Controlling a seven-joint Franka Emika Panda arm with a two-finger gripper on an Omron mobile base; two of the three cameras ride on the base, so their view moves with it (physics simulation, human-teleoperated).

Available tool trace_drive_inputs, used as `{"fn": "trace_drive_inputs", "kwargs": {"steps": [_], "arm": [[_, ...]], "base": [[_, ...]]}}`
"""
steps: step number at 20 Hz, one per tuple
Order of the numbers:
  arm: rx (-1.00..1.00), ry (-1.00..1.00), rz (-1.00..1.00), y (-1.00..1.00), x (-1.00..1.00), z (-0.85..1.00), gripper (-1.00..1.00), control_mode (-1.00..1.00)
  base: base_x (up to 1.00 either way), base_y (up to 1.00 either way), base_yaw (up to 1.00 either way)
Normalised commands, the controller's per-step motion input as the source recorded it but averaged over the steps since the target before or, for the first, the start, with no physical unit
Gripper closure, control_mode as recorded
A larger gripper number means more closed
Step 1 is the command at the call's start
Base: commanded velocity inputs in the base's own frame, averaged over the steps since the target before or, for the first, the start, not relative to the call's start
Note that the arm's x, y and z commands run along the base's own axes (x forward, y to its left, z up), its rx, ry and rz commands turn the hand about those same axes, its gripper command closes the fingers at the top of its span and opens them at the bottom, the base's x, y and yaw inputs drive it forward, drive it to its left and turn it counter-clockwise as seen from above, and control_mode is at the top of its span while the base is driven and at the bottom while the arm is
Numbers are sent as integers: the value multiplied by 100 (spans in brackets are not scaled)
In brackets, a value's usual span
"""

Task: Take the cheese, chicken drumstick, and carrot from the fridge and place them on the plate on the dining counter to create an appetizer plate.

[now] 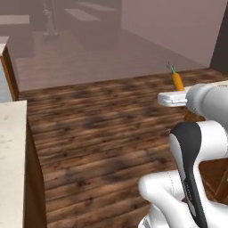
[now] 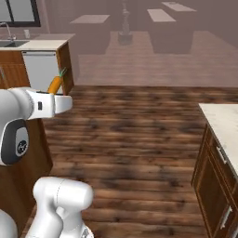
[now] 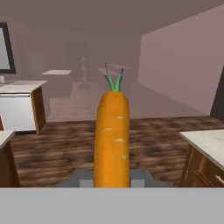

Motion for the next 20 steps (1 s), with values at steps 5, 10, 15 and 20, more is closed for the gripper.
{"fn": "trace_drive_inputs", "kwargs": {"steps": [5,10,15,20], "arm": [[0,0,0,0,0,0,100,100],[0,0,0,0,0,0,100,100],[0,0,0,0,0,0,100,100],[0,0,0,0,0,0,100,100]], "base": [[100,-6,0],[100,-11,-4],[100,-12,-13],[98,-23,-24]]}}
